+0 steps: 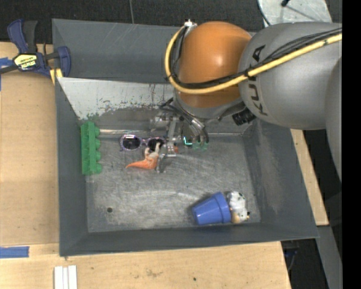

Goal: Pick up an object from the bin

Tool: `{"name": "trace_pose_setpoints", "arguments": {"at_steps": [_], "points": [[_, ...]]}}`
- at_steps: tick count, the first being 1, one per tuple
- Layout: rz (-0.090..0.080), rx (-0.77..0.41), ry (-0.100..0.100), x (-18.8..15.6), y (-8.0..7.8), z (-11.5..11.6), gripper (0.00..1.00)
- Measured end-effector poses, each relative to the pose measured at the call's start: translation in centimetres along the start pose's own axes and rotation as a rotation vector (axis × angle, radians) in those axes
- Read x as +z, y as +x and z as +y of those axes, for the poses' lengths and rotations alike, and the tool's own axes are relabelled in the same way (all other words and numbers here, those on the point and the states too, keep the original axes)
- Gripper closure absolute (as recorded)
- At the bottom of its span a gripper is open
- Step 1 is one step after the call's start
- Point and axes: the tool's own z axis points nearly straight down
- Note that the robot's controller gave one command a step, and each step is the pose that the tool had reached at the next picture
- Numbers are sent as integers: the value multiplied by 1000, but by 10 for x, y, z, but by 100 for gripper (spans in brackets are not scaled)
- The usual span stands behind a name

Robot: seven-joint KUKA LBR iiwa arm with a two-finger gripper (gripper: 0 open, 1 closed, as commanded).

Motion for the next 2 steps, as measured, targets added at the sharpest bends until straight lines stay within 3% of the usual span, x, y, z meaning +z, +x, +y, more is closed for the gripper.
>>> {"name": "trace_pose_setpoints", "arguments": {"at_steps": [1, 2], "points": [[-8, 3, -1, -5, -2, -1, 0], [-13, -14, 0, 70, -18, -25, 0]]}}
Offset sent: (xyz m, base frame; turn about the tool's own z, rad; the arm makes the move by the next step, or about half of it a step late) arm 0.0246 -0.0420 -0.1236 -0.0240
